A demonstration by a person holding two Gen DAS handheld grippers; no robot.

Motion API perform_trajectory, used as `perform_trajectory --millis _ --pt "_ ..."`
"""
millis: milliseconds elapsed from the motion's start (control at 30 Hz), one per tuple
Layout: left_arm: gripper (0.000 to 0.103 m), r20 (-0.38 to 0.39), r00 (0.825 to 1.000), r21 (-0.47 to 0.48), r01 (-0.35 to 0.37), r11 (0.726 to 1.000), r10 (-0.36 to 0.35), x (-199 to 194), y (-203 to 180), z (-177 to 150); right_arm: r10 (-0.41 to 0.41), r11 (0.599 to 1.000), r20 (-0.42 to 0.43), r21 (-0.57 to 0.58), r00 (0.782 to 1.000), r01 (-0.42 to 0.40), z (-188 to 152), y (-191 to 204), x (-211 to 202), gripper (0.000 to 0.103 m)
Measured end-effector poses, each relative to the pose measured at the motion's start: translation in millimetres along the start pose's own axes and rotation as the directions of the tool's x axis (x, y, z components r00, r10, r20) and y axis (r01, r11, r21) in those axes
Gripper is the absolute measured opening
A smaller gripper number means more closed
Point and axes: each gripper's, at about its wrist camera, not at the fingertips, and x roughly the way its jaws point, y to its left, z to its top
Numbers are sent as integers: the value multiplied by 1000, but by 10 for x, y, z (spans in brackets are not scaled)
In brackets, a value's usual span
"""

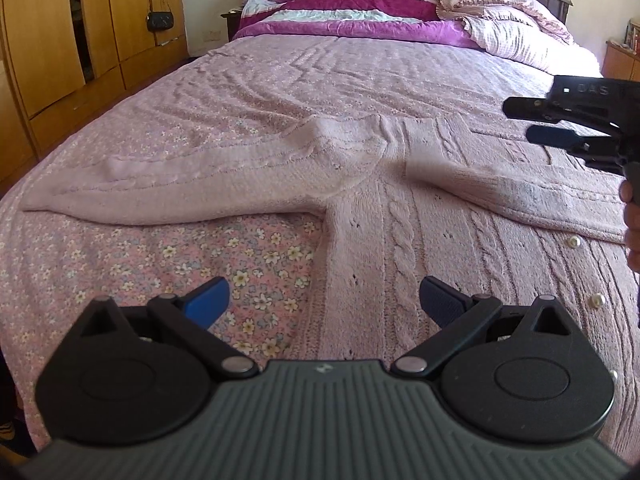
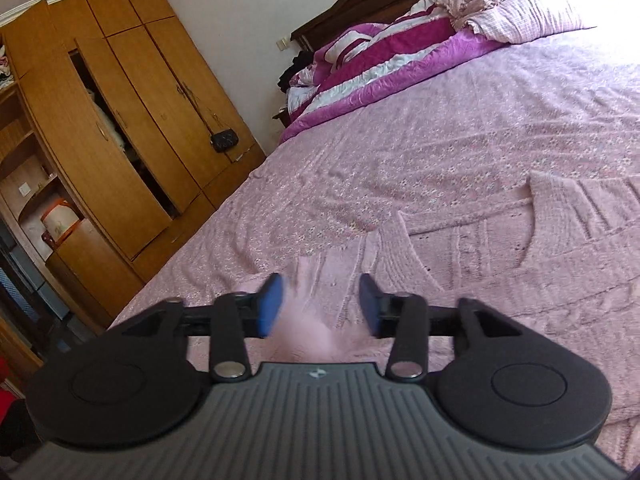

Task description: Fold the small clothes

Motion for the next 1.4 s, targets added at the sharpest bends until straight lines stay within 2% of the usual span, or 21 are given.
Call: perform_trajectory --millis 200,400,600,633,767,1033,1133,1200,1300,1400 --pt "103 11 999 7 41 999 -41 36 -32 114 -37 999 -6 -4 999 37 13 -167 -301 61" --pt "103 66 993 51 90 995 -93 163 -162 344 -139 990 7 -27 990 139 -68 -437 -715 67" --pt "103 96 970 50 219 975 -223 419 -284 625 -287 955 61 -64 956 291 -189 -753 -1026 71" --pt "100 98 964 54 241 969 -246 480 -311 676 -309 947 69 -68 949 313 -213 -797 -1059 72" --pt "97 77 946 60 310 949 -314 770 -403 805 -362 925 87 -85 928 369 -321 -949 -1119 74" --pt "97 55 914 117 395 911 -403 1111 -464 789 -354 920 95 -144 930 365 -545 -1110 -1061 79" --pt "92 10 889 87 456 886 -459 1204 -476 763 -338 929 101 -123 936 349 -550 -1162 -1046 80" --pt "91 -6 878 61 478 876 -479 1253 -488 725 -327 934 105 -115 939 338 -556 -1168 -1047 81" --pt "85 7 878 64 477 876 -479 1264 -511 691 -316 939 105 -107 943 327 -555 -1183 -1040 82" --pt "72 26 877 54 478 876 -480 1254 -494 711 -314 939 105 -110 944 325 -560 -1172 -1025 83"
